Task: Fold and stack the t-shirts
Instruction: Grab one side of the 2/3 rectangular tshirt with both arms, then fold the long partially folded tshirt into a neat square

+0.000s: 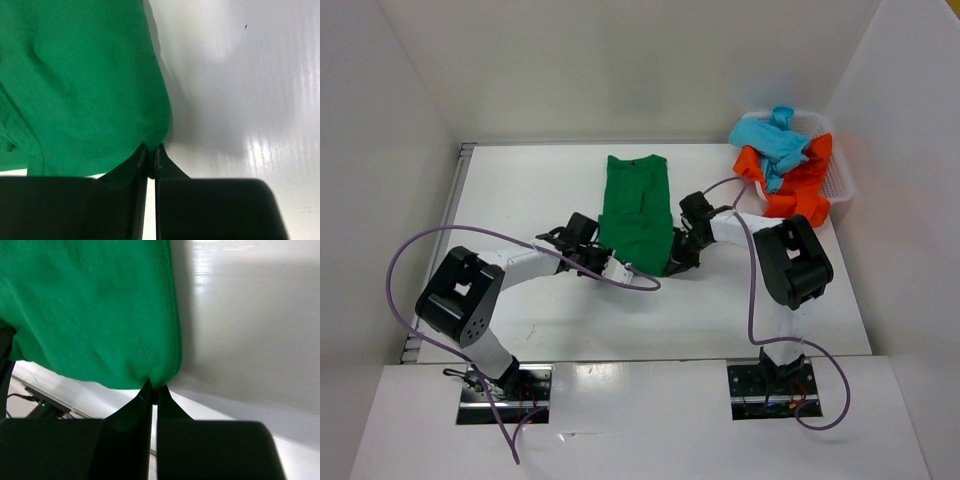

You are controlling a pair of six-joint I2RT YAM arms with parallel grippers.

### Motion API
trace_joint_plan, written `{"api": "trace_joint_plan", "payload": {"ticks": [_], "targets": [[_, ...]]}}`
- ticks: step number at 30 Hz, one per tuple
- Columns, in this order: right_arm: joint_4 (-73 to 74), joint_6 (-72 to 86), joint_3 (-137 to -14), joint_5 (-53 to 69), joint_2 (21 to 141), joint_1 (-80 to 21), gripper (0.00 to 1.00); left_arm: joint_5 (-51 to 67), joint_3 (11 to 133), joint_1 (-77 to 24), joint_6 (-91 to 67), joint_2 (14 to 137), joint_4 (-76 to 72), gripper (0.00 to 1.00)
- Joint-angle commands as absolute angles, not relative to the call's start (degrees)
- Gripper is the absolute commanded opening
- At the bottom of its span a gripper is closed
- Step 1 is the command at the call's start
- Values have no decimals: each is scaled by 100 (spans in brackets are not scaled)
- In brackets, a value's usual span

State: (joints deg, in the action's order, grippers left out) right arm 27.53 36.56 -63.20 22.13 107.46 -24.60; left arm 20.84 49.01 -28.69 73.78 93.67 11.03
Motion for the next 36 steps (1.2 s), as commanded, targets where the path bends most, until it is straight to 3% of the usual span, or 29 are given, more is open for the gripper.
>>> {"api": "trace_joint_plan", "payload": {"ticks": [1,5,11,22,31,36], "targets": [[2558,3613,-6223,2153,10890,-2514,0,2575,5054,-2892,7084,9281,1099,9],[2733,3499,-6223,2153,10749,-2514,0,2637,5054,-2892,7022,9158,1405,3],[3260,3393,-5671,2153,9872,-2514,0,2962,5177,-2944,6399,8632,2362,3],[4823,3980,-4984,2153,7526,-3725,0,3032,5352,-3559,5134,7322,4437,5],[5949,5370,-5185,2101,5768,-4447,0,3444,6441,-4096,3886,7023,5835,5],[6460,5371,-5939,1724,5861,-4447,0,3823,7031,-4009,3262,7022,5687,3]]}}
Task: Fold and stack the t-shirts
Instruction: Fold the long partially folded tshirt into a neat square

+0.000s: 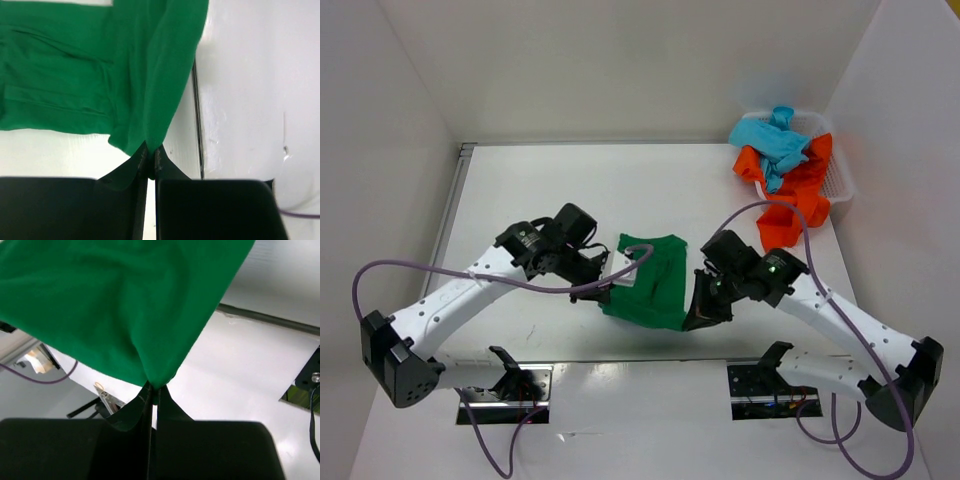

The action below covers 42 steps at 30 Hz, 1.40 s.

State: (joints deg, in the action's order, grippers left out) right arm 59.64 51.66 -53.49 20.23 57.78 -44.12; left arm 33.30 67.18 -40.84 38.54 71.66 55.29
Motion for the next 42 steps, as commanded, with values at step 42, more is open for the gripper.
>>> {"api": "trace_joint_plan", "payload": {"ticks": [42], "targets": [[4482,3164,-8568,1714,10274,-1758,0,3278,8007,-1996,1898,10169,2769,8]]}}
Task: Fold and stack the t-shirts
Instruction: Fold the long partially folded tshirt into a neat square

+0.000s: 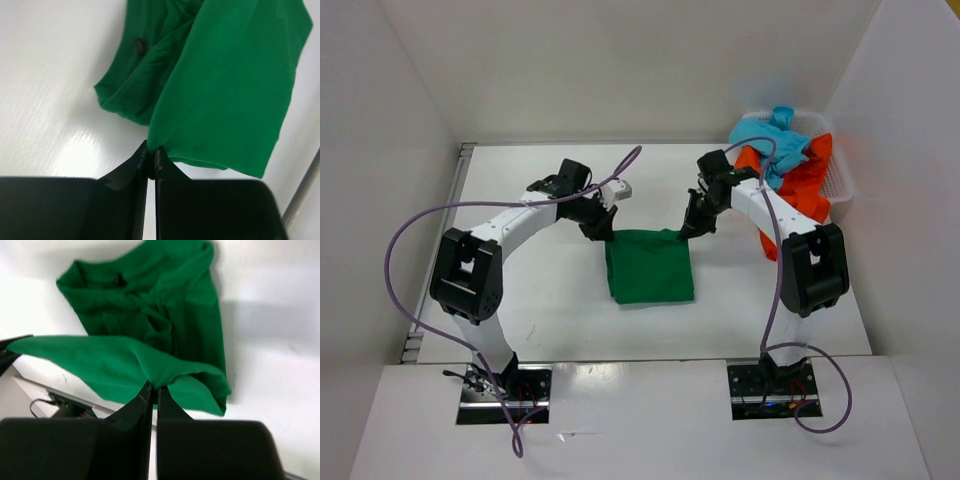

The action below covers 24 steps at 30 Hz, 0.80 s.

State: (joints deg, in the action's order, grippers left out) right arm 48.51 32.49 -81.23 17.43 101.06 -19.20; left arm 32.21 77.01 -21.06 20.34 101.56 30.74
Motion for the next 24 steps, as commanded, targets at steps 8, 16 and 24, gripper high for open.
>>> {"api": "trace_joint_plan", "payload": {"ticks": [8,16,24], "targets": [[4369,3041,-9000,1714,11135,-1652,11,3393,8200,-1942,1898,10607,2506,23],[3912,3093,-9448,1529,11364,-1529,58,2866,8648,-1697,1575,11197,2215,83],[3850,3146,-8457,817,10223,-1739,53,3022,8667,-1432,1441,10530,3144,100]]}}
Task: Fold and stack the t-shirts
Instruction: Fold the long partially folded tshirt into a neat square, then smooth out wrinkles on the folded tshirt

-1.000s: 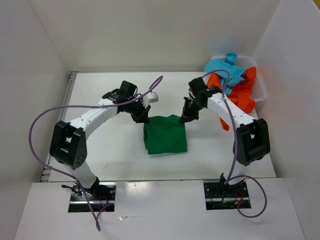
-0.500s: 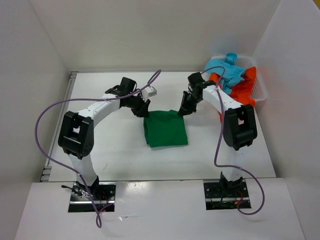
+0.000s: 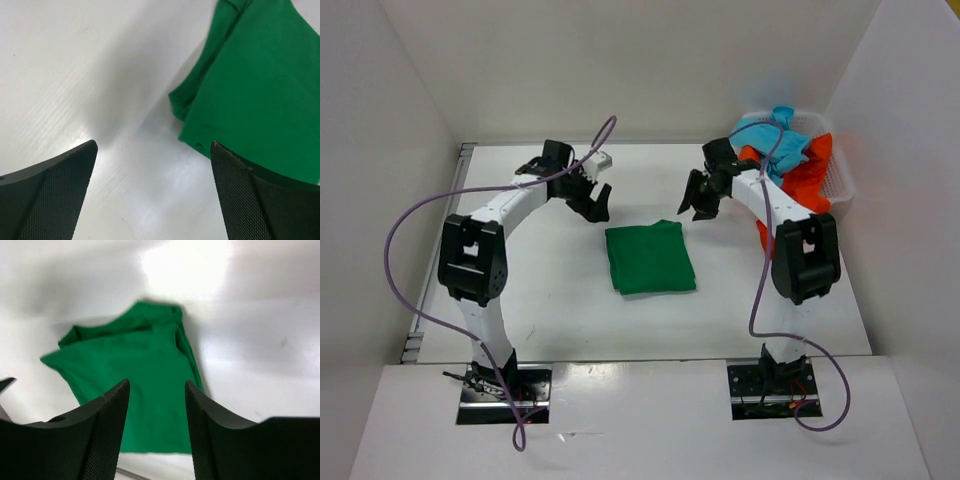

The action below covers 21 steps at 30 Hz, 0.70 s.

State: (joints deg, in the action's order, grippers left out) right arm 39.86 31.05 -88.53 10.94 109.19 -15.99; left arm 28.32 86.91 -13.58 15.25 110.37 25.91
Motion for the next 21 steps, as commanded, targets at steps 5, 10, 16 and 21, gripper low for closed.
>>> {"api": "trace_joint_plan", "payload": {"ticks": [5,10,16,21], "targets": [[3578,3418,-7350,888,9450,-2284,25,3567,7744,-2343,1968,9730,3568,100],[3103,3946,-6453,1405,9448,-2408,0,3753,7155,-3049,1627,9764,3138,98],[2962,4244,-5960,1512,9457,-2539,0,3342,6786,-3357,1389,10020,2559,69],[2830,4351,-5599,1389,9579,-2593,0,2471,6197,-3410,1450,10221,2110,66]]}}
